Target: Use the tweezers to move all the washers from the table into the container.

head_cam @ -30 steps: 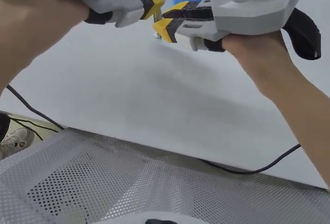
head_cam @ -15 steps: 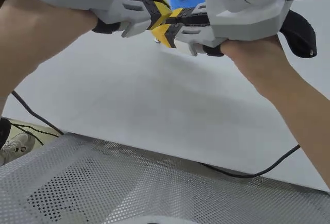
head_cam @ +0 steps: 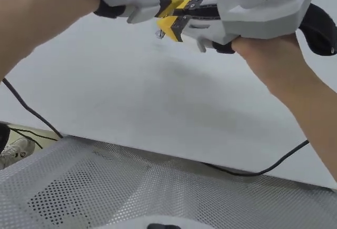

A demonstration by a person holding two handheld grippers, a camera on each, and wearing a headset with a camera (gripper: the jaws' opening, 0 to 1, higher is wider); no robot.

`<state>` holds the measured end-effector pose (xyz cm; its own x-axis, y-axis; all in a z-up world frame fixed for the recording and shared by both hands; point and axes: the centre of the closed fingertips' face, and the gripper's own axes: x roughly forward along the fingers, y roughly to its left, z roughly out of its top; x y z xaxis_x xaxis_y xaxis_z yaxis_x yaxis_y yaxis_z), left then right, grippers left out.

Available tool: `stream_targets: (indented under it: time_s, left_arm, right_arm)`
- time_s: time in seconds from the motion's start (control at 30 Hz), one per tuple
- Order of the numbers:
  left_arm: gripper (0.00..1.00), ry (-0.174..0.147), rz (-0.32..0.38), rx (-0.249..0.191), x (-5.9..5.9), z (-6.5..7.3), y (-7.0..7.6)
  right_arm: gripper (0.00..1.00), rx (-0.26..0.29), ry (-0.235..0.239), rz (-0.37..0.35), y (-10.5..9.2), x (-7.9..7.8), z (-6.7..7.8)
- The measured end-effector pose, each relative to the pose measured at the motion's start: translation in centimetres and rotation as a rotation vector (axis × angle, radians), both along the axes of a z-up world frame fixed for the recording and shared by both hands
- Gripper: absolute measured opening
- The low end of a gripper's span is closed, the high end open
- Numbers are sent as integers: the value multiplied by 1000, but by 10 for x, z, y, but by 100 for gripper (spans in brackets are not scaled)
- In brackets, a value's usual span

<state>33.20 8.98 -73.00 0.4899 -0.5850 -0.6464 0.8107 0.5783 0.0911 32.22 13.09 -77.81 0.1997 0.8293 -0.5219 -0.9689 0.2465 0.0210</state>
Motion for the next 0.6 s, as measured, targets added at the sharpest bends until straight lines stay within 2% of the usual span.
stream_targets:
  time_s: [0.17,0.2,0.37,0.6]
  left_arm:
    - [0,-56,-28,-5,6,18,-9]
    - [0,-77,-29,-9,9,22,-10]
    - [0,-121,-16,-60,19,35,-17]
    - [0,-204,5,-101,37,53,-29]
  right_arm:
    - [4,14,-49,-39,-8,11,18]
    - [4,15,-54,-41,-9,13,19]
    - [4,-6,-126,-85,-18,29,31]
    - [4,20,-173,-145,-30,51,50]
